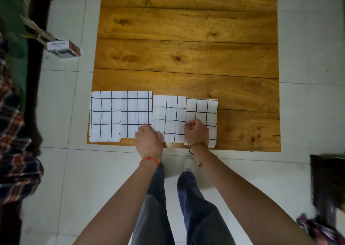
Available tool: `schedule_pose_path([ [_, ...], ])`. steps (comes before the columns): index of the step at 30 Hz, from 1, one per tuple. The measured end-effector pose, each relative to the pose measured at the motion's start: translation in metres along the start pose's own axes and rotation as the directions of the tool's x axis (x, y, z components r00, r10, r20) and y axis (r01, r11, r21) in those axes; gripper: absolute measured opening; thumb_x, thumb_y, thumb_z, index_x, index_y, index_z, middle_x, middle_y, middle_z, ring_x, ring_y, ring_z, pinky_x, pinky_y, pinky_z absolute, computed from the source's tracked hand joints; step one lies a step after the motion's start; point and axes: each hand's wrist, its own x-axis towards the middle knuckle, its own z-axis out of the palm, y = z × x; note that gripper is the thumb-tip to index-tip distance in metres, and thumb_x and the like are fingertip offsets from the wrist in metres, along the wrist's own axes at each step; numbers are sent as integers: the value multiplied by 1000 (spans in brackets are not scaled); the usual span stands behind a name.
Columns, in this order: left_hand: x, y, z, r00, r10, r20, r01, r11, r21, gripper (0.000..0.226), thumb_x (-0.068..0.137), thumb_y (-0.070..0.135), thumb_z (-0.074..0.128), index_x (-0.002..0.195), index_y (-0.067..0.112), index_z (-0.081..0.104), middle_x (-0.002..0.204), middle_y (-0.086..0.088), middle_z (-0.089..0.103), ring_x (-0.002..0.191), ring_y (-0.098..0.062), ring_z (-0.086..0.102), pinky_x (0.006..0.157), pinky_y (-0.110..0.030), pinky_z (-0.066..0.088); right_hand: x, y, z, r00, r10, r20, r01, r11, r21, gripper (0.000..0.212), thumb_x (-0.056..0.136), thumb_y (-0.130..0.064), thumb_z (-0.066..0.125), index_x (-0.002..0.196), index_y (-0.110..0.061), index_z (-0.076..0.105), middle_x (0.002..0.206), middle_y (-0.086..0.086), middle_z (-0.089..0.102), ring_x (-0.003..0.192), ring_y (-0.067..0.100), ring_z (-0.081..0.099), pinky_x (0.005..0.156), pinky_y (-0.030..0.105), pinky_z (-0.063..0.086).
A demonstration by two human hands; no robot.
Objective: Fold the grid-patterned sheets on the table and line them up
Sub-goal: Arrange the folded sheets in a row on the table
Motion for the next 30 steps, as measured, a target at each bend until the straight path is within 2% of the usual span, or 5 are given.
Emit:
schedule_pose_path([
  [16,18,-13,-5,986,69,151,-21,954,-301,9,86,20,60,89,12,56,94,-5,57,87,-22,54,78,-36,51,-3,-32,1,980,198,33,-200,979,42,14,85,-12,63,94,-2,67,93,14,69,84,23,62,71,20,47],
  [20,23,-6,-24,985,106,136,-31,885,-464,7,90,17,60,91,13,54,82,0,58,68,-11,53,61,-11,45,-2,-42,-2,985,168,-26,-165,981,100,8,83,-14,64,91,-11,63,83,1,63,72,9,51,51,4,31],
  [23,39,0,-46,988,118,100,-45,837,-546,10,90,17,62,94,10,55,75,3,54,60,-5,47,54,-4,39,2,-62,-5,991,115,-65,-105,985,135,12,84,-17,65,92,-9,63,80,-2,61,68,4,49,48,2,33],
  [27,80,2,-77,991,107,80,-37,796,-604,15,89,20,64,99,11,57,71,7,50,62,-6,46,57,-8,39,15,-104,2,997,23,-73,-10,984,177,13,85,-17,64,94,-8,63,77,-3,60,62,-3,47,50,-3,35],
  [30,121,-6,-96,993,67,102,22,724,-690,19,87,22,68,101,15,57,84,1,52,81,-15,55,76,-30,53,29,-143,17,997,-71,-30,75,978,197,10,86,-17,62,91,-9,60,70,-6,57,59,-1,47,48,6,38],
])
